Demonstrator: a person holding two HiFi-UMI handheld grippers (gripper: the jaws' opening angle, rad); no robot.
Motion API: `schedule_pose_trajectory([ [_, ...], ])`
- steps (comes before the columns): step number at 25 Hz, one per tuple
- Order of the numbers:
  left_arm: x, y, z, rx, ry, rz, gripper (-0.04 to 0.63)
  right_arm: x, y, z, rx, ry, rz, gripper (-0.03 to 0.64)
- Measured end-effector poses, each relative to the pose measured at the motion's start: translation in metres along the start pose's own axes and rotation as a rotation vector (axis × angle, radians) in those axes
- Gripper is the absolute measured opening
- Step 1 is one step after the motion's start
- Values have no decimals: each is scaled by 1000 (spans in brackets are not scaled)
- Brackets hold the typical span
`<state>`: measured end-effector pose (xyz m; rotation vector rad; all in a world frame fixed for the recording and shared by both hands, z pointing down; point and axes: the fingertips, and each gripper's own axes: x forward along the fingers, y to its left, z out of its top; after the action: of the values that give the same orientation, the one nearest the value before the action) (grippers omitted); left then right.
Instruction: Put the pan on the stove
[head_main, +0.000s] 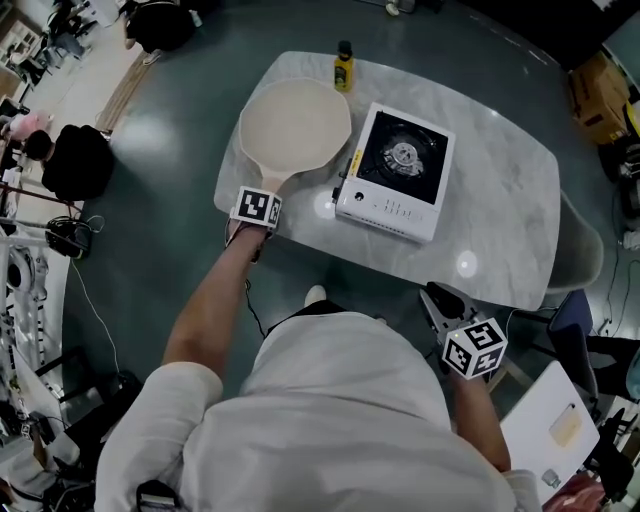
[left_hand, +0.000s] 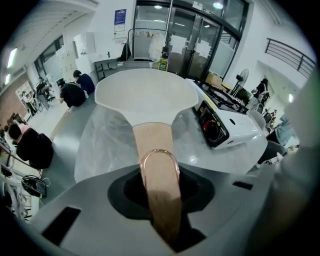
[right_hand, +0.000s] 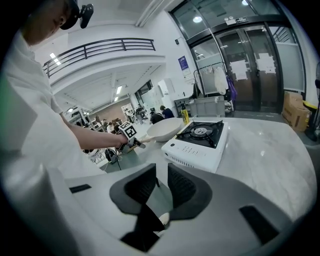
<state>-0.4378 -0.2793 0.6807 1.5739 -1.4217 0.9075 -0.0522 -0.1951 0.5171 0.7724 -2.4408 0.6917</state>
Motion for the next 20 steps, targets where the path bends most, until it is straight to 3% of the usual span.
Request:
schedule_pose_trajectory([
  [9,-14,15,-5,8,-6,1,114,8,14,7,13,-43,-33,80],
  [20,-94,16,11,56,-69,-22,115,-5,18,-13,37,-71,-38,77],
])
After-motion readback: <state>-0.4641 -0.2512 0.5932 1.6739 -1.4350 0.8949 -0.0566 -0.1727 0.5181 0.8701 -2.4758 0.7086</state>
